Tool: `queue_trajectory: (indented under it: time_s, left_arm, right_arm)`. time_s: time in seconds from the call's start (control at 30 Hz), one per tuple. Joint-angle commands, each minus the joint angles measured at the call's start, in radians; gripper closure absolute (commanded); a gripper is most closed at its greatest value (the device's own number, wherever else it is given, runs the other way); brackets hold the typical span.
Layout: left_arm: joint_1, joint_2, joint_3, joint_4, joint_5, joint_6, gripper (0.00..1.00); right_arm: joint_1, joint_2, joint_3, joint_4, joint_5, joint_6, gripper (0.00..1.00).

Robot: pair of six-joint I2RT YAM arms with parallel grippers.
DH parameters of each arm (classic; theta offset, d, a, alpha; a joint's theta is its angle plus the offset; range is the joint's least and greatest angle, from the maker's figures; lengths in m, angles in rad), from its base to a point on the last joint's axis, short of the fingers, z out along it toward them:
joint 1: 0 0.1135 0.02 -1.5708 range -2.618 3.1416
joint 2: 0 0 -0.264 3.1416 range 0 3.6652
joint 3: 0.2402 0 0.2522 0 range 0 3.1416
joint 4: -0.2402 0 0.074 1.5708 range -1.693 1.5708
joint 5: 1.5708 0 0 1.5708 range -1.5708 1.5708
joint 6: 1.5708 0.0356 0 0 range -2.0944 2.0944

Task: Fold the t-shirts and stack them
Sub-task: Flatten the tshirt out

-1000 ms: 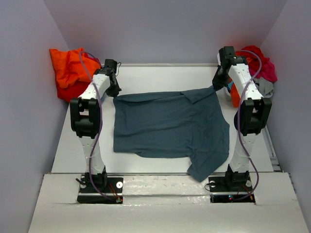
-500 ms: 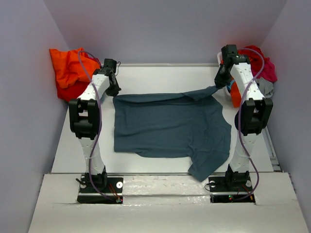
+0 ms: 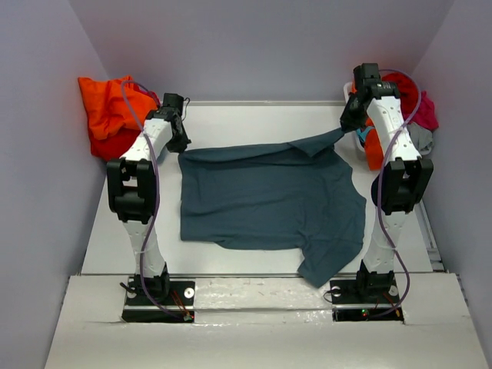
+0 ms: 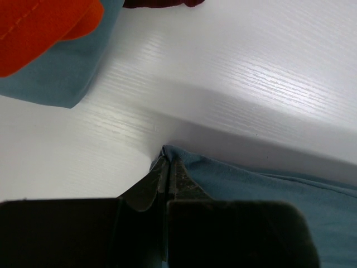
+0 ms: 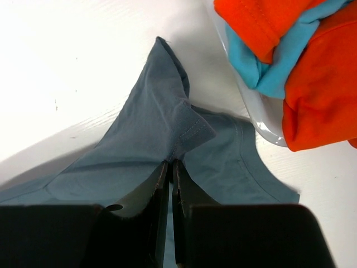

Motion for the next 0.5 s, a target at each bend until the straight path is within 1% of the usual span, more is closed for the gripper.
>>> queue_trajectory:
  time_s: [0.0, 0.13, 0.3, 0.33, 0.43, 0.47]
  left_arm:
    - [0.002, -0.058, 0.028, 0.004, -0.018, 0.01, 0.94]
    - [0.002, -0.017, 0.12, -0.022, -0.016, 0.012, 0.94]
    - [0.002, 0.049, 0.321, -0.093, -0.024, 0.014, 0.94]
    - [0.002, 0.069, 0.385, -0.102, -0.025, 0.017, 0.94]
    - [0.002, 0.094, 0.476, -0.125, -0.032, 0.017, 0.94]
    - [0.002, 0.094, 0.476, -0.116, -0.026, 0.015, 0.94]
  right_arm:
    - [-0.01, 0.016, 0.051, 0.016, -0.055, -0.024, 0.88]
    - [-0.01, 0.05, 0.106, 0.007, -0.067, -0.028, 0.88]
    - [-0.01, 0.074, 0.19, -0.007, -0.092, -0.03, 0.88]
    - [-0.01, 0.071, 0.206, -0.005, -0.095, -0.03, 0.88]
    - [-0.01, 0.067, 0.221, 0.012, -0.103, -0.03, 0.88]
    - [-0.01, 0.068, 0.227, 0.023, -0.107, -0.03, 0.88]
